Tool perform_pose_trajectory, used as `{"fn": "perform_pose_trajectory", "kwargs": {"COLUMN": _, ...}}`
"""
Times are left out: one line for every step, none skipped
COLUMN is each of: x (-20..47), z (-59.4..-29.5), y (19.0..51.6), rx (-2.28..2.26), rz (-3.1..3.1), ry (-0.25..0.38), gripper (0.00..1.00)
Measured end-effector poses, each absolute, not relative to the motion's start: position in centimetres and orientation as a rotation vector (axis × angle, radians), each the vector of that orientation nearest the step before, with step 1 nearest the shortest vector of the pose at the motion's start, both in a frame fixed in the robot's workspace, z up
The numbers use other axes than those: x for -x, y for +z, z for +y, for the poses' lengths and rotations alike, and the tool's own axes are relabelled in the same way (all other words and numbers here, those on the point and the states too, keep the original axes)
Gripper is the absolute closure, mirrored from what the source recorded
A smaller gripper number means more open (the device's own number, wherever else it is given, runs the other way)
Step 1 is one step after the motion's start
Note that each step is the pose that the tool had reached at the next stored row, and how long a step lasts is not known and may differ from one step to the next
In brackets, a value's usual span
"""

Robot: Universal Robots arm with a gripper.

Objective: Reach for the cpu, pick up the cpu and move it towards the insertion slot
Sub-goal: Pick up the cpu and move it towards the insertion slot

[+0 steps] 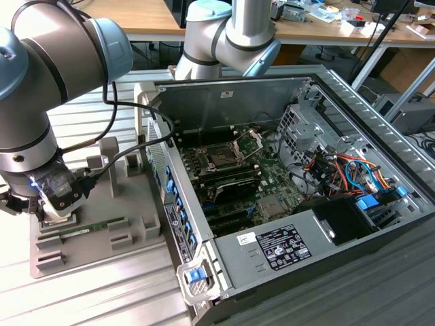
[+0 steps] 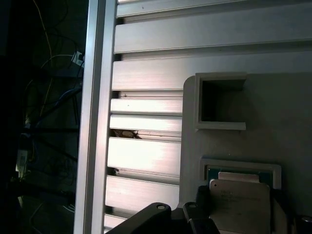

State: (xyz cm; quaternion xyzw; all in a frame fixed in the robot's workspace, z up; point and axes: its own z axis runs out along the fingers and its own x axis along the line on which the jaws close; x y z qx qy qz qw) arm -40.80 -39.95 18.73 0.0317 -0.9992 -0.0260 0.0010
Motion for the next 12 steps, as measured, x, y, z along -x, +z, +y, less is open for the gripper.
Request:
{"fn": "perform_pose_trajectory", "kwargs": {"x": 40.8, "z": -39.95, "y": 18.73, "rx": -0.1, "rz": -3.137, "ry": -0.082, "gripper": 0.45}}
{"fn": "perform_pose_trajectory", "kwargs": {"x": 40.8, "z": -39.95, "y": 18.73, "rx": -0.1, "rz": -3.137, "ry": -0.082, "gripper": 0.45}}
{"fn": "perform_pose_trajectory", "kwargs": {"x": 40.8, "z": -39.95, "y": 18.73, "rx": -0.1, "rz": -3.137, "ry": -0.082, "gripper": 0.45}}
{"fn": "perform_pose_trajectory", "kwargs": {"x": 40.8, "z": -39.95, "y": 18.73, "rx": -0.1, "rz": -3.137, "ry": -0.082, "gripper": 0.45}}
{"fn": "perform_pose_trajectory", "kwargs": {"x": 40.8, "z": -39.95, "y": 18.73, "rx": -0.1, "rz": -3.137, "ry": -0.082, "gripper": 0.45}}
{"fn": "perform_pose_trajectory", "kwargs": {"x": 40.8, "z": -39.95, "y": 18.73, "rx": -0.1, "rz": -3.137, "ry": -0.082, "gripper": 0.45}}
{"fn": "perform_pose_trajectory", "kwargs": {"x": 40.8, "z": -39.95, "y": 18.73, "rx": -0.099, "rz": -3.137, "ry": -0.082, "gripper": 0.45}}
{"fn": "perform_pose_trajectory", "kwargs": {"x": 40.8, "z": -39.95, "y": 18.72, "rx": -0.1, "rz": -3.137, "ry": -0.082, "gripper": 0.45}}
{"fn": "perform_pose_trajectory", "kwargs": {"x": 40.8, "z": -39.95, "y": 18.73, "rx": -0.1, "rz": -3.137, "ry": -0.082, "gripper": 0.45}}
{"fn": "perform_pose_trajectory", "kwargs": {"x": 40.79, "z": -39.94, "y": 18.74, "rx": -0.099, "rz": -3.137, "ry": -0.082, "gripper": 0.45}}
{"fn": "perform_pose_trajectory", "kwargs": {"x": 40.79, "z": -39.94, "y": 18.82, "rx": -0.099, "rz": -3.137, "ry": -0.082, "gripper": 0.45}}
{"fn": "perform_pose_trajectory", "kwargs": {"x": 40.79, "z": -39.94, "y": 18.87, "rx": -0.099, "rz": -3.137, "ry": -0.082, "gripper": 0.45}}
